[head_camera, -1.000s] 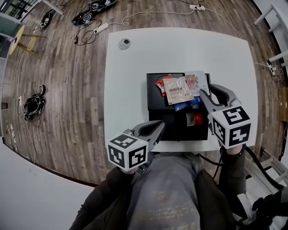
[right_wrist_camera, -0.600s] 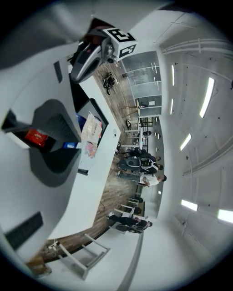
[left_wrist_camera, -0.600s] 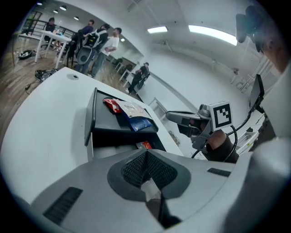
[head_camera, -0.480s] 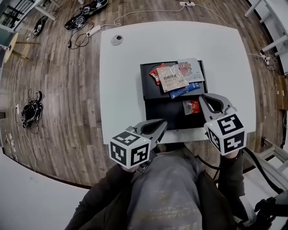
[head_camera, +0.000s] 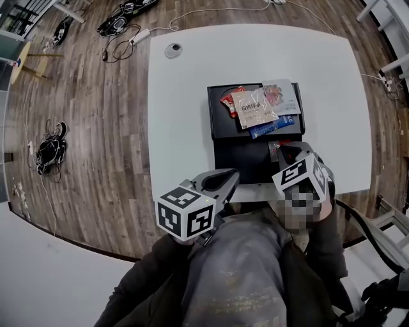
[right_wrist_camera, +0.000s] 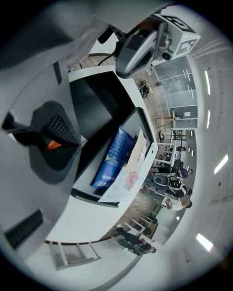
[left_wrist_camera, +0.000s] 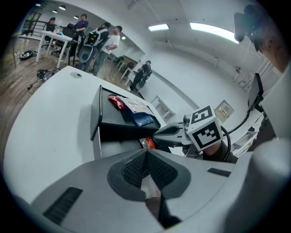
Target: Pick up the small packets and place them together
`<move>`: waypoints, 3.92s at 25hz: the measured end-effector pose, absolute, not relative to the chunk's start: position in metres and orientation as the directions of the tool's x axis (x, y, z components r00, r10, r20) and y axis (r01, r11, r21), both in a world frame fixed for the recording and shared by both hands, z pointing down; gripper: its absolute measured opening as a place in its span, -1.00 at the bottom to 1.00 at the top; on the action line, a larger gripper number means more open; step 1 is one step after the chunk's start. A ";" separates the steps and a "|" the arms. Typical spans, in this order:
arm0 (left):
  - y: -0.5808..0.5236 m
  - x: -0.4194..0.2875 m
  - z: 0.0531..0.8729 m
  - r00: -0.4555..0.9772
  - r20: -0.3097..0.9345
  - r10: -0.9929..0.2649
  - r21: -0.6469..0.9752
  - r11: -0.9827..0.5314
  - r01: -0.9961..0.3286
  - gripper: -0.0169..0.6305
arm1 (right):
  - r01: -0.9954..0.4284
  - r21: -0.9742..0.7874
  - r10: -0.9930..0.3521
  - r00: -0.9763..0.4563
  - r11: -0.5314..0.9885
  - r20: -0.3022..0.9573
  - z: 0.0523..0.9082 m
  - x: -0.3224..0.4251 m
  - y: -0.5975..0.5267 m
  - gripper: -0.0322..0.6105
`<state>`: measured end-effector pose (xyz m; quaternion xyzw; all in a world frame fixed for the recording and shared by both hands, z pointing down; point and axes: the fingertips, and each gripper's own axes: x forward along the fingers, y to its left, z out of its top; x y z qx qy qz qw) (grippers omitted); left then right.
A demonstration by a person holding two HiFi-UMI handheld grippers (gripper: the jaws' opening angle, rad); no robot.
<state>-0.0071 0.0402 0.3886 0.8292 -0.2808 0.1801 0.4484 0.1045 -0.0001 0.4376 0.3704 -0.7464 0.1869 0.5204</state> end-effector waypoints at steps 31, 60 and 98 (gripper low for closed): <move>0.028 -0.059 0.405 0.707 0.579 -0.406 0.643 -0.307 -0.702 -0.97 | -0.590 -0.212 -0.178 -0.532 0.779 0.828 0.456 -0.008 0.002 -0.77; 0.030 -0.064 0.413 0.701 0.588 -0.404 0.658 -0.265 -0.704 -0.97 | -0.504 -0.040 -0.203 -0.417 0.863 0.886 0.485 -0.012 0.019 -0.26; 0.004 -0.056 0.367 0.710 0.522 -0.473 0.621 -0.359 -0.697 -0.97 | -0.619 0.226 -0.552 -0.406 0.752 0.728 0.340 0.010 -0.081 -0.83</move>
